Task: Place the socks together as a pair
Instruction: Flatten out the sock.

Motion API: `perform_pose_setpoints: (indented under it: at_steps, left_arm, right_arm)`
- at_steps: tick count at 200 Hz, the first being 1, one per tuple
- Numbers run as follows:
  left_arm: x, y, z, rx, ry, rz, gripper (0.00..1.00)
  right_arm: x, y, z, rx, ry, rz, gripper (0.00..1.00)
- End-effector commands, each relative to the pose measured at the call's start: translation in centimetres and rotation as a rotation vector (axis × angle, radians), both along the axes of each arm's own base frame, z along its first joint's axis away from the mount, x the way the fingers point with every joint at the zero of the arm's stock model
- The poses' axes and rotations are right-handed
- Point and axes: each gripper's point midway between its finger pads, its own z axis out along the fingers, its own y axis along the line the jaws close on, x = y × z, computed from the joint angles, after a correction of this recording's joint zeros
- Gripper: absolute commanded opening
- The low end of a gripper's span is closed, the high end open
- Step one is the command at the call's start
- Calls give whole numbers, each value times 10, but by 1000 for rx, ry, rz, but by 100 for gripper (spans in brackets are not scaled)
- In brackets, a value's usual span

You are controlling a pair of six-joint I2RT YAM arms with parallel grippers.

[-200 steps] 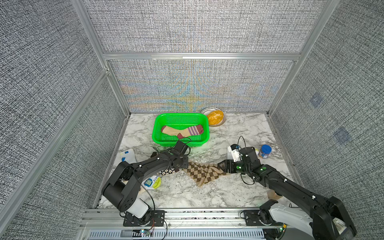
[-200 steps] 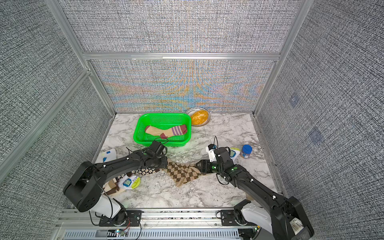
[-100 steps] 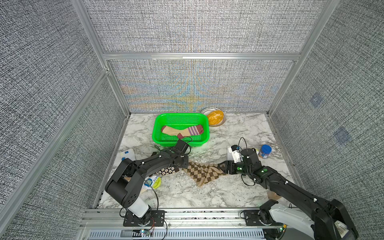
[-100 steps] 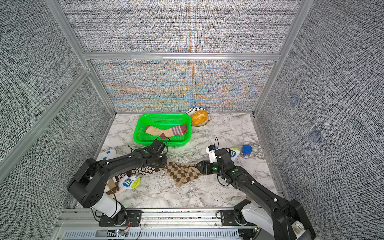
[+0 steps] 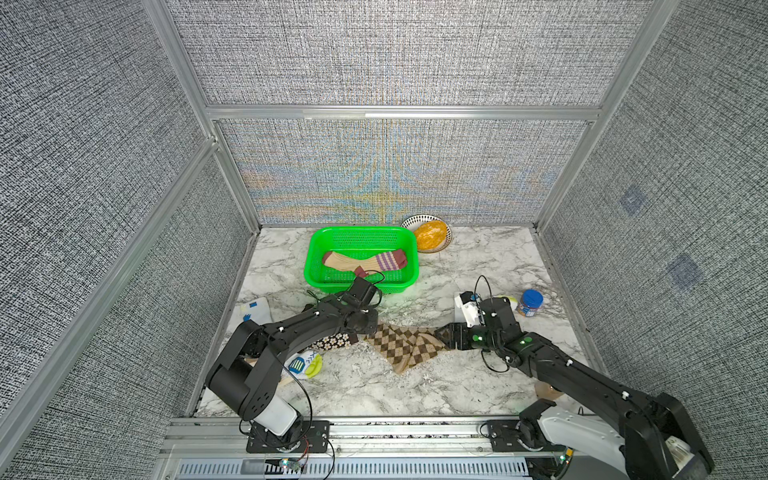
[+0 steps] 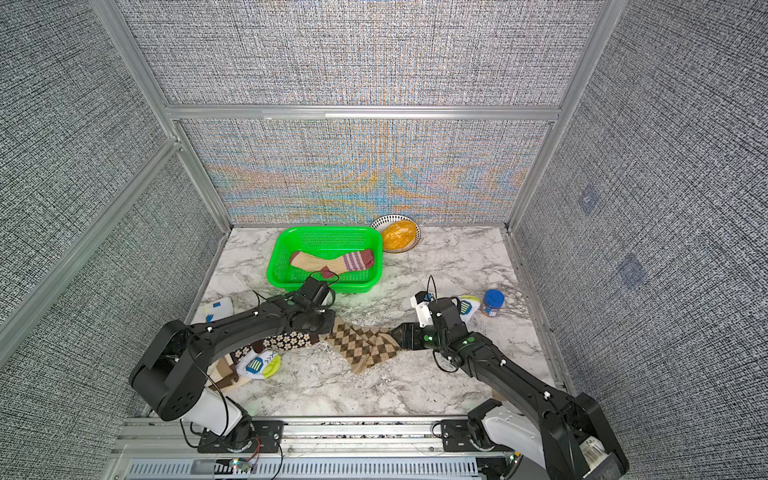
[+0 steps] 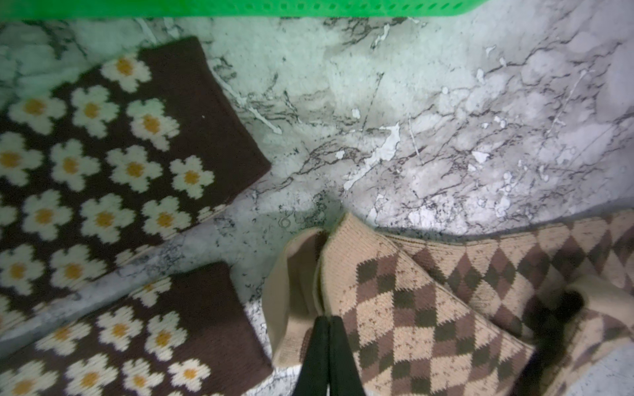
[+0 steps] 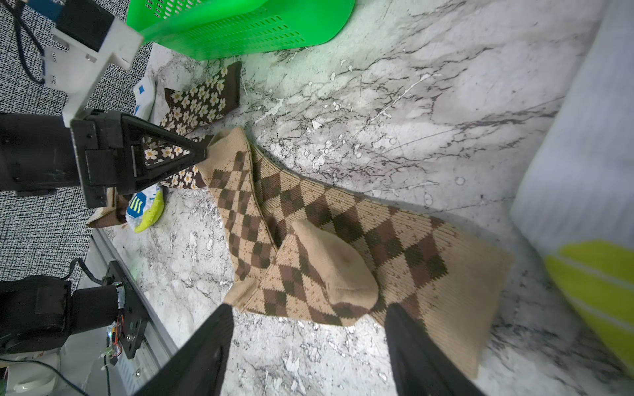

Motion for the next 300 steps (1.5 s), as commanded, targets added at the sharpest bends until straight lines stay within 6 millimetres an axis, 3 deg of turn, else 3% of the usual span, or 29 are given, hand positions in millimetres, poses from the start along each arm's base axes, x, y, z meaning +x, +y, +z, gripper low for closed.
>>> perform_pose_setpoints:
  at_steps: [1,33,89,110,125,143,161,208,234,274,300]
  left_arm:
    - [-3,-4,18,-37,-31,-33,0]
    - [-14,11,86,-106,-172,-24,0]
    - [-53,59,232,-220,-511,-11,0]
    - [-63,61,263,-232,-547,-59,0]
    - [-63,56,272,-238,-553,-92,0]
    - [-62,36,266,-283,-516,-137,0]
    - [-67,4,246,-301,-480,-193,0]
    - [-96,-89,157,-292,-320,-329,0]
    - [-114,-137,120,-277,-228,-407,0]
    - [-140,-201,85,-285,-136,-516,0]
    - [-151,-219,70,-282,-90,-540,4]
  right_arm:
    - [3,2,8,14,-31,7,72]
    - [1,10,25,66,-81,55,80]
    - [2,21,45,102,-128,117,84]
    - [5,22,48,96,-135,126,85]
    - [6,23,48,91,-136,127,85]
    - [5,21,47,86,-137,124,85]
    - [3,17,43,70,-134,110,85]
    - [2,-10,30,46,-111,17,86]
    - [3,-27,25,39,-103,-48,86]
    - [1,-40,22,26,-103,-94,86]
    - [-2,-51,14,-8,-75,-128,86]
